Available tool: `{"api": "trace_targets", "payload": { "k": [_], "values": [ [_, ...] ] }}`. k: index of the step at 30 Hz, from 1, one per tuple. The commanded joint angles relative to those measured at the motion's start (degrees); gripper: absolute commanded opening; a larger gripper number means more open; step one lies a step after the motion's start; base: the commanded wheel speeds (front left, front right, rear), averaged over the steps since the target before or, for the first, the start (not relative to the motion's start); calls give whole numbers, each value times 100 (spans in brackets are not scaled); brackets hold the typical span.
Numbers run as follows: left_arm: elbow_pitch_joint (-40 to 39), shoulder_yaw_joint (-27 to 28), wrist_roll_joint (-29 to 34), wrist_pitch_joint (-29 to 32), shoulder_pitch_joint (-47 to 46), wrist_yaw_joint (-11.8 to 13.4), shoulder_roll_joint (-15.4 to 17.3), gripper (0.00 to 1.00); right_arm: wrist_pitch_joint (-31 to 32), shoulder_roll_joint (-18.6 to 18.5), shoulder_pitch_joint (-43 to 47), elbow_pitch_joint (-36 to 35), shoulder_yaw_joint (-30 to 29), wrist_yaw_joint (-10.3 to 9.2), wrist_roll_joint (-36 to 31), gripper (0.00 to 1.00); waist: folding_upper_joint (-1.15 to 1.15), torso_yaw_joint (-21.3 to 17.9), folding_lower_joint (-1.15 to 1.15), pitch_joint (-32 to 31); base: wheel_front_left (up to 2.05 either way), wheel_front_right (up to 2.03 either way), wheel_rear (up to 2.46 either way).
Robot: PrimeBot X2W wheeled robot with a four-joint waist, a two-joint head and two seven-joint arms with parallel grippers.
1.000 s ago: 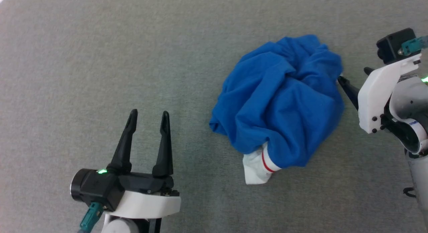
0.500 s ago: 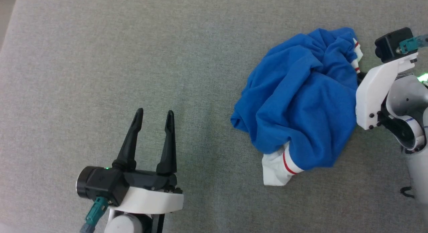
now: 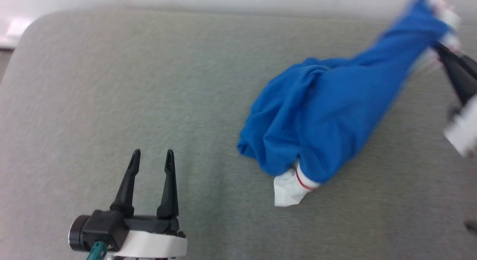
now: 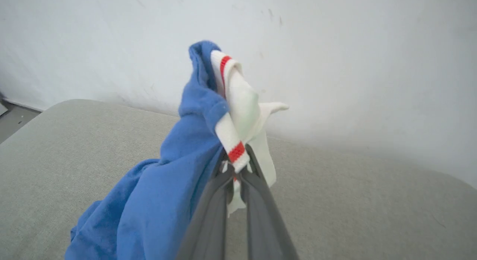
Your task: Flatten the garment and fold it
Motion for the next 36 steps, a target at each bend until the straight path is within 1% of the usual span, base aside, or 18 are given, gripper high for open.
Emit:
{"api": "trace_targets", "payload": {
  "k": [1, 4, 6, 7, 9, 11, 12, 13, 14, 15, 19, 22, 26, 29, 31, 33, 35, 36],
  "values": [
    [-40, 28, 48, -27, 81, -27, 30, 100, 48, 155, 626, -434, -437, -6, -64, 0, 0, -653, 2, -526, 0, 0, 0],
    [-68, 30, 67, -27, 136, -43, 31, 100, 97, 669, 1788, -1051, -1245, -6, -148, 0, 0, -750, 2, -500, 0, 0, 0],
    [-69, 23, 72, -27, 153, -55, 28, 100, 50, 1054, 2649, -1286, -1698, -6, -110, 0, 0, -780, 2, -477, 0, 0, 0],
    [-67, 27, 71, -27, 168, -55, 26, 100, -23, 1164, 3054, -1314, -1859, -6, -49, 0, 0, -801, 2, -468, 0, 0, 0],
    [-41, 33, 59, -27, 222, -59, 29, 100, -246, 1238, 3809, -1253, -1883, -6, -85, 0, 0, -845, 2, -460, 0, 0, 0],
    [-12, 49, 58, -27, 281, -58, 55, 100, -563, 1257, 4248, -963, -1797, -6, 137, 0, 0, -914, 2, -466, 0, 0, 0],
    [9, 50, 60, -27, 304, -61, 73, 100, -734, 1259, 4390, -796, -1674, -6, 192, 9, 0, -937, 2, -478, 0, 0, 0],
    [27, 52, 67, -27, 321, -62, 93, 100, -916, 1260, 4466, -659, -1533, -6, 182, 35, 0, -958, 2, -494, 0, 0, 0],
    [41, 55, 73, -24, 333, -60, 112, 100, -1090, 1261, 4477, -522, -1403, -6, 186, 46, 0, -978, 2, -512, 0, 0, 0],
    [49, 59, 74, -19, 341, -56, 126, 100, -1239, 1261, 4440, -424, -1280, -6, 139, 100, 0, -995, 2, -533, 0, 0, 0],
    [0, 57, 85, 24, 312, -55, 182, 100, -1619, 1263, 3995, -482, -879, -6, -243, 100, 0, -1032, 2, -592, 0, 0, 0],
    [-31, 34, 79, 47, 281, -53, 189, 100, -1791, 1263, 3606, -795, -697, -6, -515, 100, 0, -994, 2, -622, 0, 0, 0],
    [-54, 3, 60, 46, 284, -37, 171, 100, -1881, 1263, 3104, -1160, -465, -6, -604, 100, 0, -937, 2, -602, 0, 0, 0],
    [-31, -62, 40, 41, 273, -46, 147, 100, -1643, 1244, 2485, -1415, -171, -6, -797, 100, 0, -810, 2, -527, 0, 0, 0],
    [-11, -89, 19, 33, 240, -42, 125, 100, -1358, 1088, 2034, -1362, 32, -6, -922, 100, 0, -696, 2, -449, 0, 0, 0],
    [2, -111, -1, 24, 188, -36, 102, 100, -1008, 1025, 1588, -1133, 178, -6, -930, 100, 0, -583, 2, -340, 0, 0, 0],
    [22, -150, -9, 14, 123, -54, 85, 100, -486, 881, 1192, -745, 364, -6, -903, 100, 0, -448, 2, -198, 0, 0, 0],
    [35, -159, -18, 9, 84, -57, 76, 100, -272, 887, 976, -525, 353, -6, -856, 100, 0, -384, 2, -122, 0, 0, 0]
  ]
}}
